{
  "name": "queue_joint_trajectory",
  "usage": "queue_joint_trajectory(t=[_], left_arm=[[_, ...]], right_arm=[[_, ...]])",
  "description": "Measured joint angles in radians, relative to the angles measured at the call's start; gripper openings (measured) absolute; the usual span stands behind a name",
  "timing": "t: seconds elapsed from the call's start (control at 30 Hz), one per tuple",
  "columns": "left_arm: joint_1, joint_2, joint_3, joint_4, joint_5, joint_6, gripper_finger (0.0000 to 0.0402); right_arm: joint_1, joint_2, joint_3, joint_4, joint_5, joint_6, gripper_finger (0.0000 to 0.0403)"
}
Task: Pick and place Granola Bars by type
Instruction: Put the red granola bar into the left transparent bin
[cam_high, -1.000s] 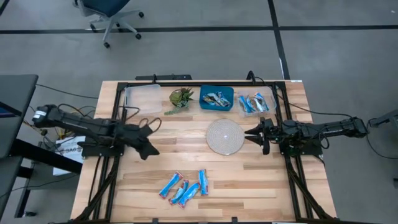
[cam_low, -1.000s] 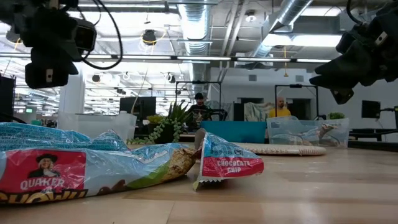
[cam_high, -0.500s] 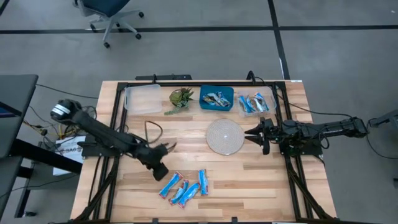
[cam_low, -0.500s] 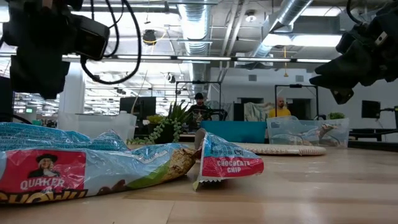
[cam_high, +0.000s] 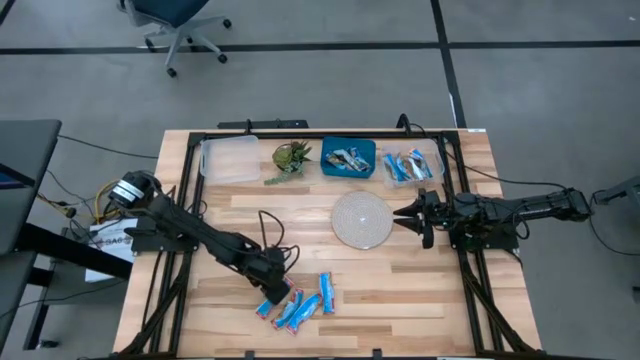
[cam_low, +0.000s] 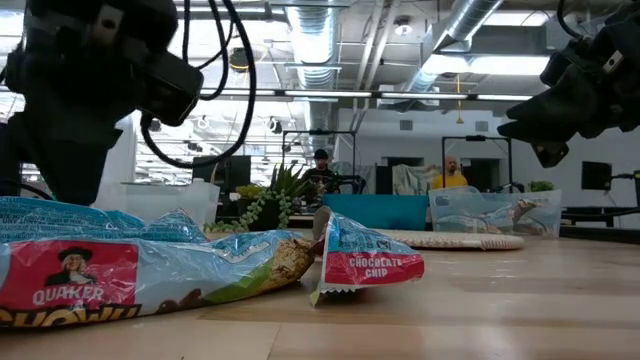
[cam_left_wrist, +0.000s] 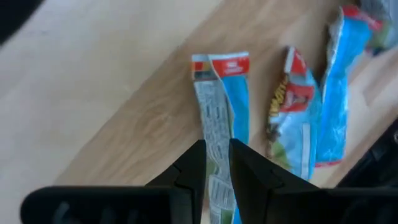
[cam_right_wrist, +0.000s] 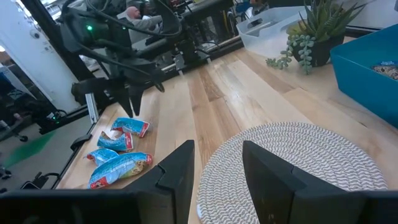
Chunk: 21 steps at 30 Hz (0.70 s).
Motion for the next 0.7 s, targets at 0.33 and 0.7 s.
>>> queue_joint_trajectory(t=[0.33, 0.7], left_arm=[[-0.019, -0.005, 0.0, 0.056, -0.037, -0.067, 0.007], [-0.041, -0.005, 0.0, 0.058, -0.019, -0.078, 0.0174]], right_arm=[[0.0, 0.0, 0.0, 0.0, 0.0, 0.0, 0.0127], [0.0, 0.0, 0.0, 0.0, 0.0, 0.0, 0.0127]])
